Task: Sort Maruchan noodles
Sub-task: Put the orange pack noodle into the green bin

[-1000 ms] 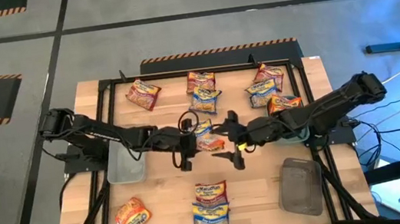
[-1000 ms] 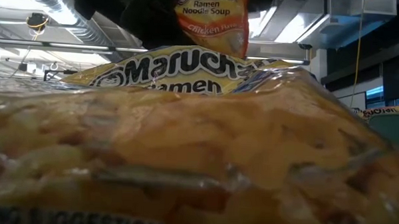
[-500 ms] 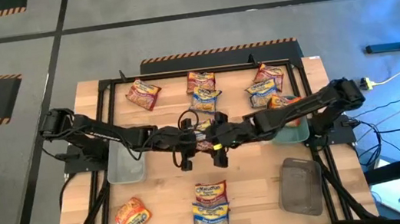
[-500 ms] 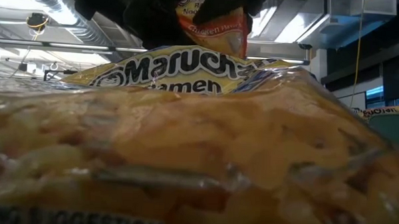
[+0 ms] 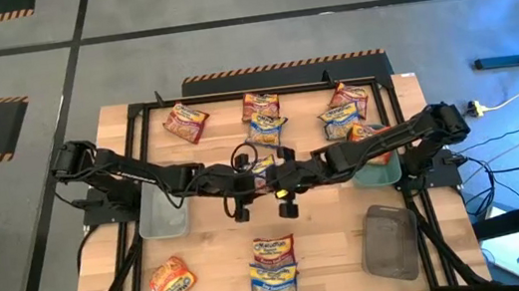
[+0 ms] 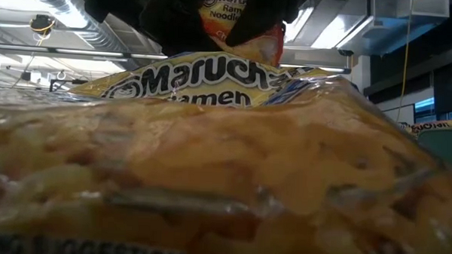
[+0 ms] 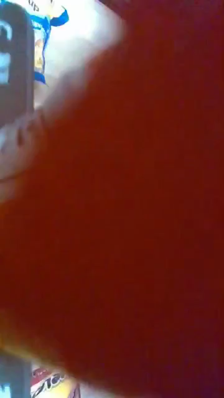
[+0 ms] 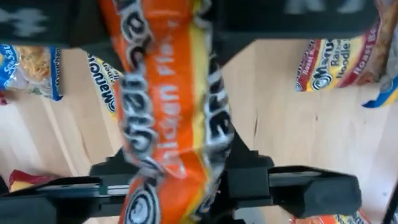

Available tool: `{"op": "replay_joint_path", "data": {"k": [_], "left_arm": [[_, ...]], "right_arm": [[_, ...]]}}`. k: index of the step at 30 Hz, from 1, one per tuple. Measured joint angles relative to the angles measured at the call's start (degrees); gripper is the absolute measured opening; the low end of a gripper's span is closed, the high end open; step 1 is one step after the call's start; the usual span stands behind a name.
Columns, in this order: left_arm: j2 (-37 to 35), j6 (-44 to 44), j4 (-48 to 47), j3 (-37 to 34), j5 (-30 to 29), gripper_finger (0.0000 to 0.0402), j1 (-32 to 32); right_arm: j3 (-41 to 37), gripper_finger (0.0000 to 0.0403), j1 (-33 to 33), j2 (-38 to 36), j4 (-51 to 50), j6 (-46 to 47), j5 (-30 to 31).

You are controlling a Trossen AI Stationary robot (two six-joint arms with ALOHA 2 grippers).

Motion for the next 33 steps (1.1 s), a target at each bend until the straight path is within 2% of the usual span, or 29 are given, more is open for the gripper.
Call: {"op": "replay_joint_path", "data": {"k": [3, 5, 9, 12, 16, 20, 25, 33], "left_arm": [[0.0, -0.1, -0.1, 0.0, 0.0, 0.0132, 0.0], [0.0, -1.3, -0.2, 0.0, 0.1, 0.0152, 0.0], [-1.9, -2.8, -1.1, 0.0, 4.0, 0.017, 0.0], [-4.2, -2.8, -4.1, 0.0, 4.4, 0.0171, -0.1], [-7.6, -2.8, -7.1, 0.0, 4.3, 0.0172, 0.0], [-9.7, -2.9, -11.0, 0.0, 4.6, 0.0172, -0.3], [-9.5, -3.2, -16.5, 0.0, 4.5, 0.0172, -1.0], [-7.9, -2.9, -17.2, 0.0, 4.6, 0.0172, -2.8]], "right_arm": [[0.0, 0.0027, 0.0, 0.0, -0.2, -2.3, -1.1], [-0.1, 0.0017, 0.0, -0.2, -0.4, -2.5, -1.5], [-0.1, 0.0029, 0.5, -1.3, -1.6, -2.4, -1.6], [-0.1, 0.0039, 1.2, -2.2, -2.7, -2.4, -0.8], [-0.1, 0.0026, 2.1, -4.1, -4.8, -2.2, 0.4], [-0.1, 0.0016, 2.9, -6.8, -10.7, -0.3, 1.3], [-0.1, 0.003, 4.1, -11.2, -21.6, 4.6, 3.9], [-3.2, 0.0017, 4.1, -19.2, -37.4, 14.1, 8.2]]}}
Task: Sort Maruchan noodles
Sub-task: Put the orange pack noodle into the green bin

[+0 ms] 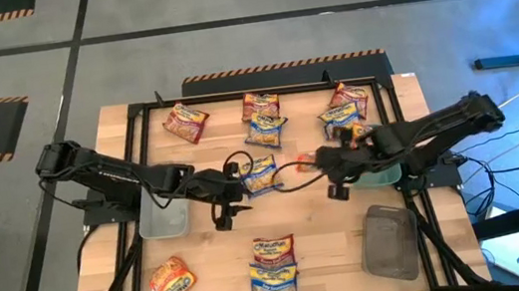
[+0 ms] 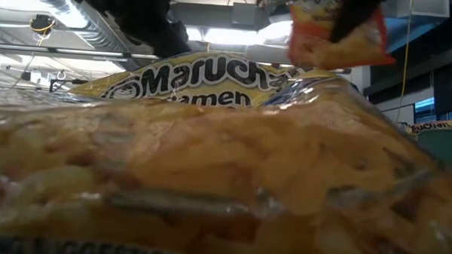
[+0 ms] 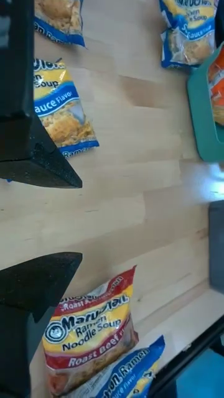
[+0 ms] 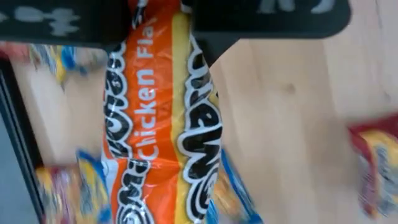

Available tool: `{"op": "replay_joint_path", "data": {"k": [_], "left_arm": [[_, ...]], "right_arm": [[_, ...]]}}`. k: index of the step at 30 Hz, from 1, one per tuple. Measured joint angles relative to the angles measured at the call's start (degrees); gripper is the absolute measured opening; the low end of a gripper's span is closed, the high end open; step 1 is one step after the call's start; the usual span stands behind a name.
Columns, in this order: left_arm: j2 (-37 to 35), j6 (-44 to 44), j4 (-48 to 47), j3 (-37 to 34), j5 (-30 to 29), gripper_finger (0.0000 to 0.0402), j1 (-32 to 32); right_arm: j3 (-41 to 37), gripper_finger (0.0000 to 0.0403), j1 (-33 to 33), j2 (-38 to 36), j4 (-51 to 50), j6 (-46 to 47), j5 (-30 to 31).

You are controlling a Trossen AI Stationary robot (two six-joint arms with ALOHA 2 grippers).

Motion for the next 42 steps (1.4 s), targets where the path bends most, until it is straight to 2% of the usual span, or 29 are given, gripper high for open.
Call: {"op": "replay_joint_path", "data": {"k": [6, 12, 17, 28, 42], "left_arm": [[0.0, 0.9, 0.1, 0.0, -0.1, 0.0172, -0.9], [0.0, 1.6, 0.2, 0.0, -0.1, 0.0172, -0.9], [0.0, 1.7, 2.0, 0.0, -0.1, 0.0172, -0.9], [0.0, 1.8, 3.2, 0.0, -0.1, 0.0172, -0.9], [0.0, 2.3, 3.3, 0.0, -0.1, 0.0172, -0.9]], "right_arm": [[-9.4, 0.0029, 0.0, -9.5, -4.8, 6.1, 2.7], [-18.1, 0.0029, 0.0, -19.0, -5.5, 9.5, -1.8], [-23.5, 0.0025, 0.0, -23.5, -10.2, 13.1, -3.5], [-30.8, 0.0029, 0.0, -22.8, -11.6, 13.5, -3.7], [-38.1, 0.003, 0.0, -22.6, -4.2, 13.6, -3.3]]}}
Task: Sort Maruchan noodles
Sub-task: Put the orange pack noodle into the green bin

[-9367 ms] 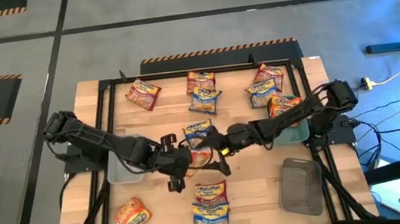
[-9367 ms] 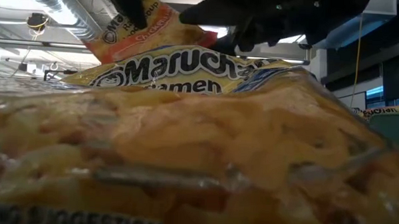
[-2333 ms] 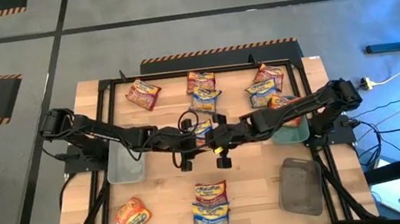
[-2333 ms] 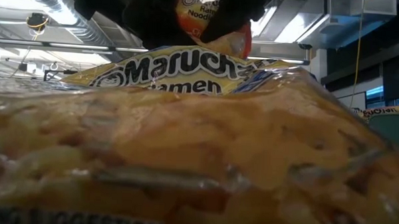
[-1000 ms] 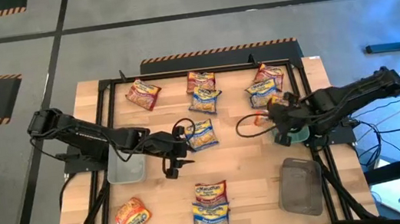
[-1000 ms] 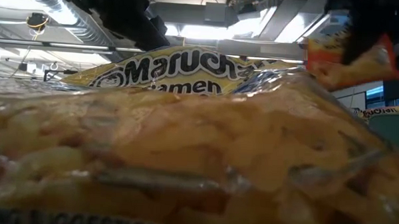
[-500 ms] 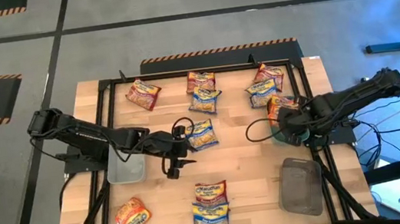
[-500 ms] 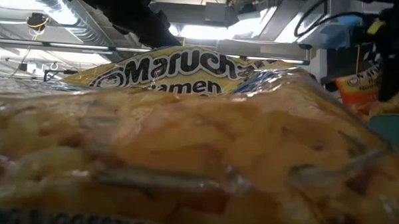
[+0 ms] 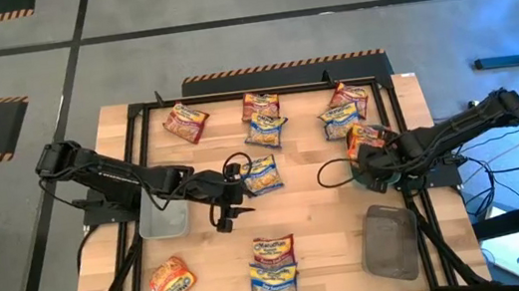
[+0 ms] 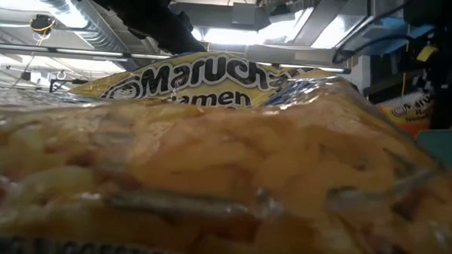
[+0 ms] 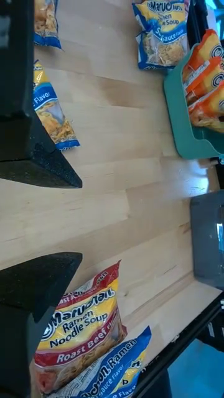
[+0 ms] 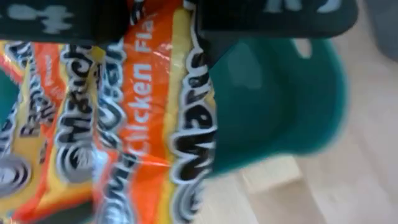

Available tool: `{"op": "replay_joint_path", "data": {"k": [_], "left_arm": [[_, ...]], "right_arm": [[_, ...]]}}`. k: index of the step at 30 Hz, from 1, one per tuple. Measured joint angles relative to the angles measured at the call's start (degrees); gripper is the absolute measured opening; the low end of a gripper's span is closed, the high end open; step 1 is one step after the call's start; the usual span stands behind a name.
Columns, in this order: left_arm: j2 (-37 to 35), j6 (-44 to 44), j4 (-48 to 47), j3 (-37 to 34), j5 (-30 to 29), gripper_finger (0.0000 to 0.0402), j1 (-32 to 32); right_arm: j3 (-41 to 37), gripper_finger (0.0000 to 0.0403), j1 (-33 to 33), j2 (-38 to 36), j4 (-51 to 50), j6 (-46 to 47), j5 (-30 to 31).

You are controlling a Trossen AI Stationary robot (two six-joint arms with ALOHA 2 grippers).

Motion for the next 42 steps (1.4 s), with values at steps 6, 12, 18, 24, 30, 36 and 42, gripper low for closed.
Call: {"op": "replay_joint_path", "data": {"k": [6, 12, 18, 24, 30, 36, 42], "left_arm": [[0.0, 0.0, 0.0, 0.0, 0.0, 0.0172, 0.0], [0.0, 0.0, 0.0, 0.0, 0.0, 0.0172, 0.0], [0.0, -0.5, 0.0, 0.0, 1.6, 0.0172, 0.0], [0.0, -0.5, 0.0, 0.0, 1.6, 0.0172, -0.2], [0.0, -0.5, 0.1, 0.0, 1.5, 0.0172, -0.2], [0.0, -0.5, 0.3, 0.0, 1.5, 0.0172, -0.2], [0.0, -0.5, 0.3, 0.0, 1.5, 0.0172, -0.2]], "right_arm": [[-0.7, 0.003, 0.0, 0.0, 0.4, 3.5, 0.1], [-0.7, 0.0061, 0.0, 0.8, 0.3, 7.8, 0.5], [-0.7, 0.0141, 0.0, 2.8, 2.0, 8.7, 2.6], [-0.1, 0.0183, 0.0, 4.5, 2.1, 8.3, 1.1], [4.3, 0.0179, 0.0, 4.9, -1.3, 7.9, 1.6], [9.2, 0.016, 0.0, 4.9, -5.9, 7.4, 2.7], [12.5, 0.0146, 0.0, 4.9, -5.1, 9.0, -4.6]]}}
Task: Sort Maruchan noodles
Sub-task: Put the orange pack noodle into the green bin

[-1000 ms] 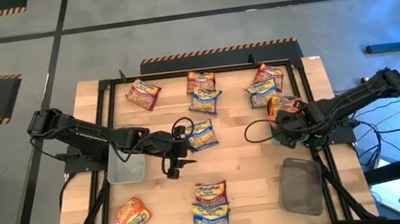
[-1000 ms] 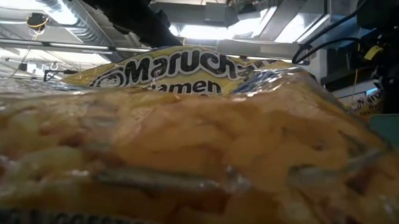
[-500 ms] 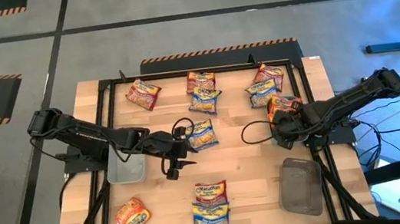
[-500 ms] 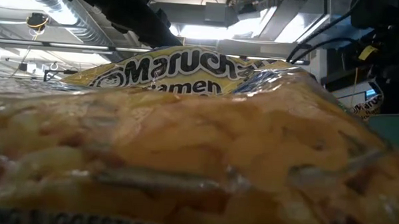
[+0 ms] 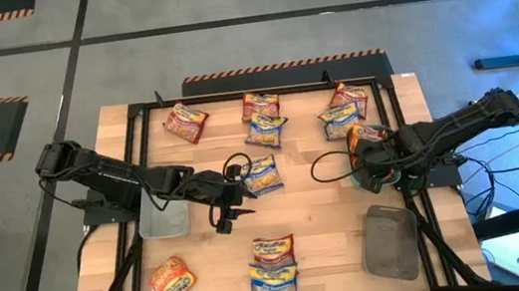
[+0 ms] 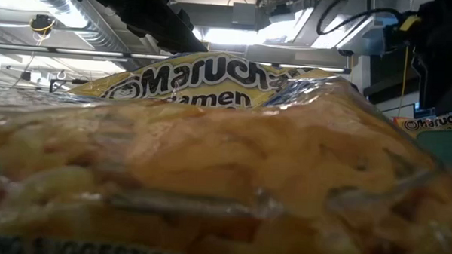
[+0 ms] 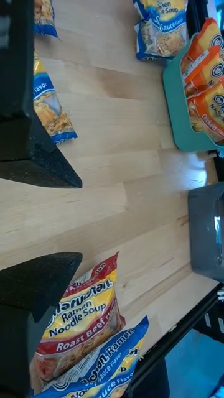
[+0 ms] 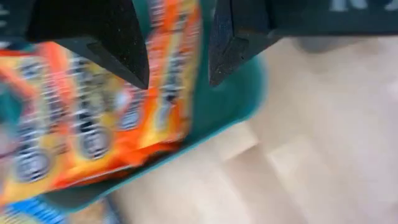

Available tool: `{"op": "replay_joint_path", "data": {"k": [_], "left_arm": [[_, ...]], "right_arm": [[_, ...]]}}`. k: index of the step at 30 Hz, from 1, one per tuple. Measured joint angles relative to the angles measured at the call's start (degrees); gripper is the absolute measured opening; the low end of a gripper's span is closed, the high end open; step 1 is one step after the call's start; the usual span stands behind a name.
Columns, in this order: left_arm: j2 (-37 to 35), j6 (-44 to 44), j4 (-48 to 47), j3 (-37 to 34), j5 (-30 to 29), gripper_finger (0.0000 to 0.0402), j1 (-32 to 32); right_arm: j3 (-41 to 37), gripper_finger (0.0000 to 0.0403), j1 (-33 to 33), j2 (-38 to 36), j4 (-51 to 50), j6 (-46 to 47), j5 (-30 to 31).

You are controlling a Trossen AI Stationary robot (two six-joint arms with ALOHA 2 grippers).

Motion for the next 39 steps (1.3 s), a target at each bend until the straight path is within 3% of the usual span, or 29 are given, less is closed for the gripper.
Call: {"op": "replay_joint_path", "data": {"k": [6, 12, 17, 29, 34, 39], "left_arm": [[0.0, 0.0, 0.0, 0.0, 0.0, 0.0172, 0.0], [0.0, 0.0, 0.0, 0.0, 0.0, 0.0172, 0.0], [0.0, 0.5, 0.3, 0.0, -0.1, 0.0172, 0.0], [0.0, -0.5, 1.8, 0.0, -0.1, 0.0172, 0.0], [0.0, -0.9, 2.0, 0.0, -0.1, 0.0172, 0.0], [0.0, -1.6, 2.2, 0.0, 0.0, 0.0172, 0.0]], "right_arm": [[-2.4, 0.0096, 0.0, 0.0, 2.7, 5.5, -13.8], [-7.9, 0.0008, -0.9, 1.1, 2.7, 6.3, -15.3], [-9.7, 0.0022, -1.7, 4.0, 3.1, 7.2, -14.4], [-9.7, 0.0003, -3.9, 11.2, -1.0, 4.6, -0.9], [-9.1, 0.0007, -3.8, 11.7, -1.4, 3.4, -2.8], [-3.7, 0.0007, -3.8, 11.3, -2.1, 3.1, -6.1]]}}
